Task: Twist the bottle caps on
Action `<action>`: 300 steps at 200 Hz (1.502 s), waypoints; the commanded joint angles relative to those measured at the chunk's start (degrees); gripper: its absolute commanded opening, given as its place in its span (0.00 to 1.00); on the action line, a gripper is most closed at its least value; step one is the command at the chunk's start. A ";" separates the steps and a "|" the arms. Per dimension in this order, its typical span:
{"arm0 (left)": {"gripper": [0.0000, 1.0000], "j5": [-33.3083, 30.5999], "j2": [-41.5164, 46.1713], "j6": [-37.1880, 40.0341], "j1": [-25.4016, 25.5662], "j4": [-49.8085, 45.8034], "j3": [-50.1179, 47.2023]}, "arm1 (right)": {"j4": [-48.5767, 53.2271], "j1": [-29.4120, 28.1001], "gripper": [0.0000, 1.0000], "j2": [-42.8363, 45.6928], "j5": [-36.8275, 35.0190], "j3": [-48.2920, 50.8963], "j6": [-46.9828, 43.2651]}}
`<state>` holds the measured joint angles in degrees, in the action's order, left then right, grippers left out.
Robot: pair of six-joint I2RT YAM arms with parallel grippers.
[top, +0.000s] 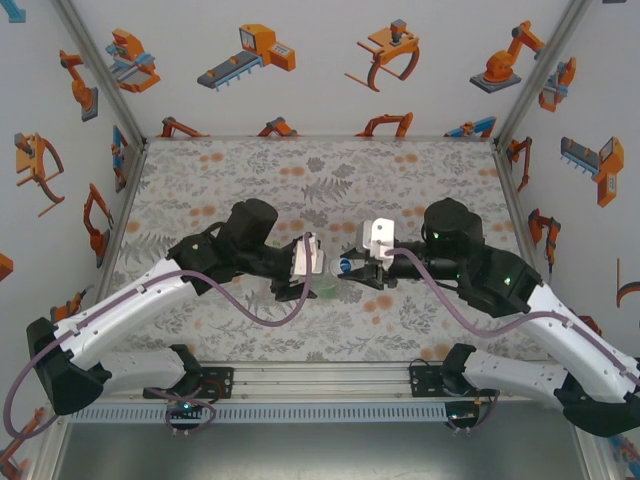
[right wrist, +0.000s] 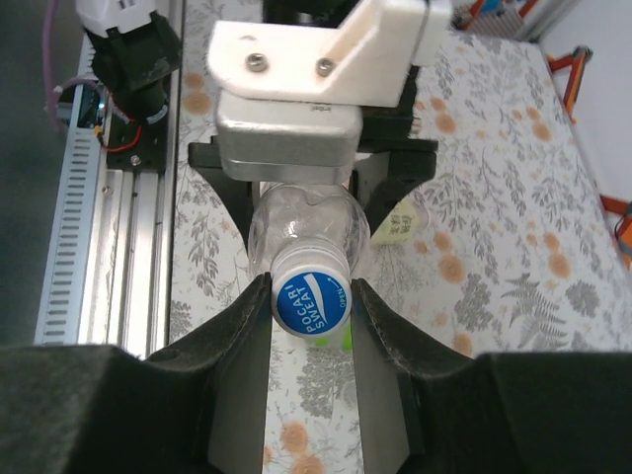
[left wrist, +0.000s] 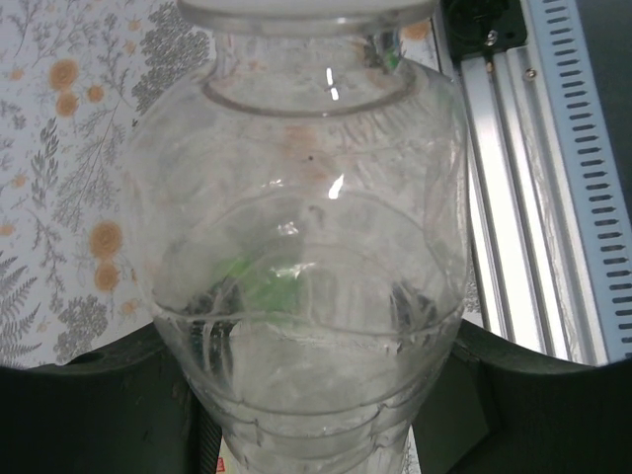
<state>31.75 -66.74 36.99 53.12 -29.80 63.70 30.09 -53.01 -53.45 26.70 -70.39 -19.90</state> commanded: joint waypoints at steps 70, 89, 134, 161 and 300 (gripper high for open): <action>0.00 -9.48 -0.29 -1.75 0.14 4.79 -0.23 | -10.07 0.02 0.00 -2.36 -28.15 5.03 55.98; 0.00 -11.61 0.03 -2.16 0.14 5.49 -0.59 | -3.56 0.02 0.00 -3.56 -34.49 3.21 68.61; 0.09 -16.28 0.12 -2.77 0.14 6.66 -1.09 | -0.10 0.06 0.00 -5.72 -33.89 2.62 86.02; 0.31 -17.37 0.11 -3.32 0.09 6.81 -1.08 | 0.78 0.08 0.00 -6.32 -33.84 1.35 86.43; 0.81 -18.89 3.22 -10.75 -3.07 9.06 -2.76 | 17.75 17.80 0.00 -18.67 -31.56 -12.90 51.53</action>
<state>12.69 -64.77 30.44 51.72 -22.17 61.63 41.89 -38.83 -67.37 -7.88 -78.35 45.25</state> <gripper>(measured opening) 0.809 0.344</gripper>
